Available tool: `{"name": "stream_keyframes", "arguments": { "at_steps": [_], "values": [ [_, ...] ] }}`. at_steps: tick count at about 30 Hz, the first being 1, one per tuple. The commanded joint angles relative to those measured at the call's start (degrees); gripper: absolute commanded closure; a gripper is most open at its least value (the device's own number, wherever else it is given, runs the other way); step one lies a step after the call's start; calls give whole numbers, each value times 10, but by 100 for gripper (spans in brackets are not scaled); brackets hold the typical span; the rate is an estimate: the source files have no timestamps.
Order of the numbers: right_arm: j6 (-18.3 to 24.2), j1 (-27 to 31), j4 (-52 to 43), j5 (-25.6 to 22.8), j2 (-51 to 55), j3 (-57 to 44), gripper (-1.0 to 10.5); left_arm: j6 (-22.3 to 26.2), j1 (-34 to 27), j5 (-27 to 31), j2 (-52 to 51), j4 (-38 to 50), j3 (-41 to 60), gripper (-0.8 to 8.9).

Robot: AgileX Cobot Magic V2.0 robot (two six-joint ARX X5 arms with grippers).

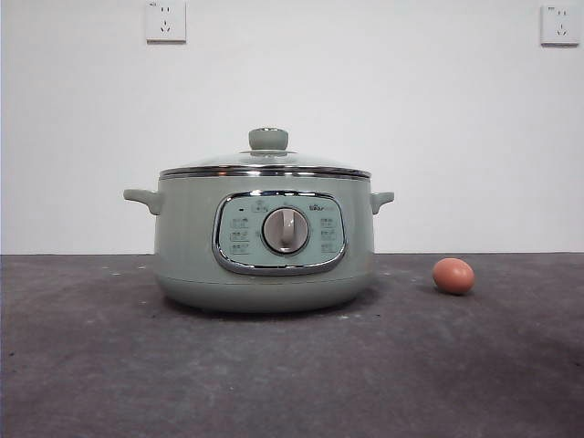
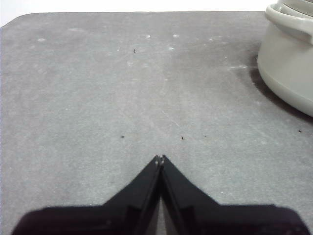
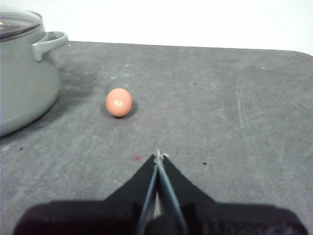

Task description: Pick up the egg,open the lid,put the egg in the pot,close the lid

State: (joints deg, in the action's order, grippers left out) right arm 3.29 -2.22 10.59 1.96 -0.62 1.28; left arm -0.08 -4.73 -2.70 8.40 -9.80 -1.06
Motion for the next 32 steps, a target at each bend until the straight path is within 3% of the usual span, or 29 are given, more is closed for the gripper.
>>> {"name": "stream_keyframes", "arguments": {
  "at_steps": [1,8,18,26,32],
  "values": [
    [-17,0,-2,3,1,-5,946,-4,-2,-3,0,3,6,817],
    [-69,0,-3,2,1,-5,946,-4,-2,-3,0,4,6,817],
    [-156,0,2,9,1,12,957,-61,-2,-55,0,-4,-20,820],
    [-168,0,21,36,-28,104,958,-103,-1,-82,8,-73,-123,820],
    [-166,0,86,85,-98,215,958,-97,-1,-114,40,-139,-226,820]
  ]
}}
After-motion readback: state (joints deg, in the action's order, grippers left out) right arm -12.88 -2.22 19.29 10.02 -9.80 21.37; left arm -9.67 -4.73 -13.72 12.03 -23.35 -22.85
